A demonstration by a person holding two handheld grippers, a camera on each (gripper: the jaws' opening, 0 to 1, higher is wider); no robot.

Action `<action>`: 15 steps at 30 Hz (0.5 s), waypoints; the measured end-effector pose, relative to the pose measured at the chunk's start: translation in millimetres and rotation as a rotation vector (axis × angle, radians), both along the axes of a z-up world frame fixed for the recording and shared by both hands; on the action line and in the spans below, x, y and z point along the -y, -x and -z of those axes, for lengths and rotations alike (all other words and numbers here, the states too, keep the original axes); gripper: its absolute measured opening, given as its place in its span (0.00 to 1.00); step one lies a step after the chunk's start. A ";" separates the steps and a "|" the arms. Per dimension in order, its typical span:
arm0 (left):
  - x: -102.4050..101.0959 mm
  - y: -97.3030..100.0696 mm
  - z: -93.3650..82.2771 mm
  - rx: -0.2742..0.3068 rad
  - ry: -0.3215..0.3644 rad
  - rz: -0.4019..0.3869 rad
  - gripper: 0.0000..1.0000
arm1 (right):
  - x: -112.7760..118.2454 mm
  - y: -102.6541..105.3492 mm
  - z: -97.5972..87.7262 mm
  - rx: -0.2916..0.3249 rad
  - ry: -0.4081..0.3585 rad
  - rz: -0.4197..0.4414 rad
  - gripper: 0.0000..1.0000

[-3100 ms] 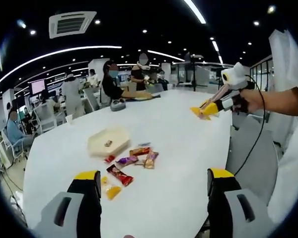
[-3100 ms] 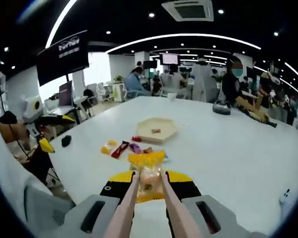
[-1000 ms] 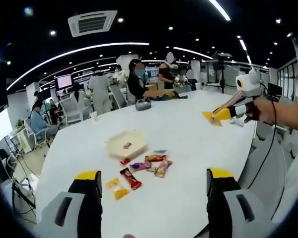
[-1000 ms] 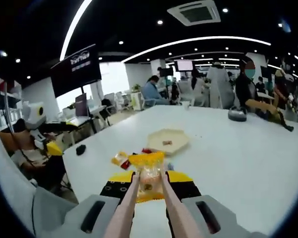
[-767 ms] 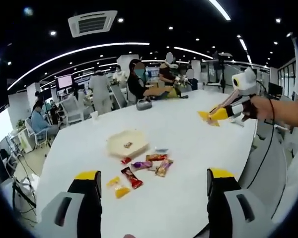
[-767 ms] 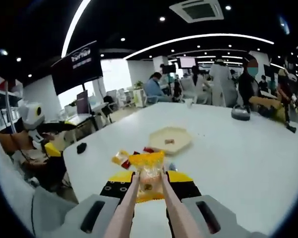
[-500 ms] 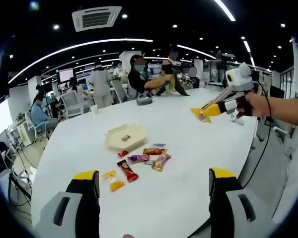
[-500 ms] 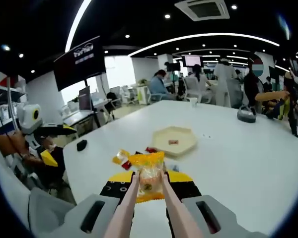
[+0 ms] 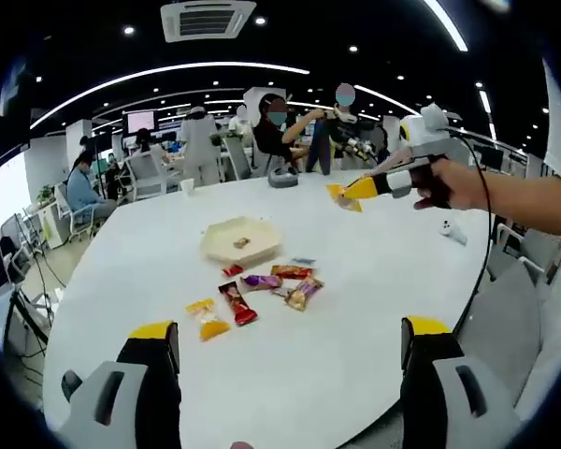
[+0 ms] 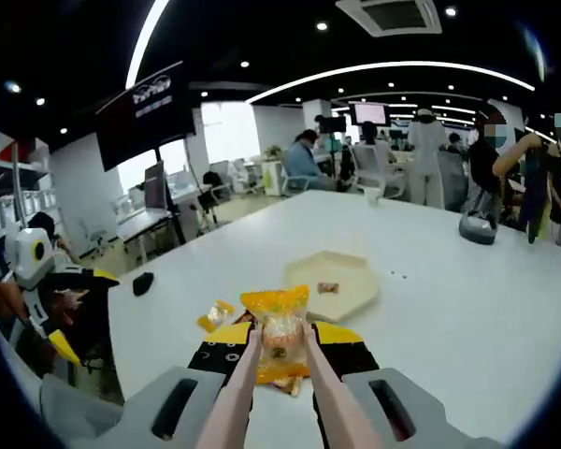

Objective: Place the target food into the container with the food tongs after gripping and lifting it, then release it inside without dropping or visibly crushing the food.

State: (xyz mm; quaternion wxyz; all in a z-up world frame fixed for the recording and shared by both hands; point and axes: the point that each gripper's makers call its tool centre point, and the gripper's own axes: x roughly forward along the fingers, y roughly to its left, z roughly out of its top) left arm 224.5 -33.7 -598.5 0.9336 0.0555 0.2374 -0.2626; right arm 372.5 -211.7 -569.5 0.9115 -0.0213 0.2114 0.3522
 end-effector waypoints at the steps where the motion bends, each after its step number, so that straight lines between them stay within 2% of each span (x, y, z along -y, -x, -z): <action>1: 0.0 0.2 0.2 0.000 -0.003 0.001 0.99 | -1.2 -6.5 -1.1 0.003 -0.007 0.005 0.23; 9: 3.3 2.1 5.3 -0.012 0.019 -0.005 0.99 | -13.4 -38.4 -6.1 0.028 0.015 -0.016 0.23; 15: 2.9 4.9 8.8 -0.021 0.005 -0.004 0.99 | -22.1 -62.2 -5.2 0.041 0.047 -0.038 0.23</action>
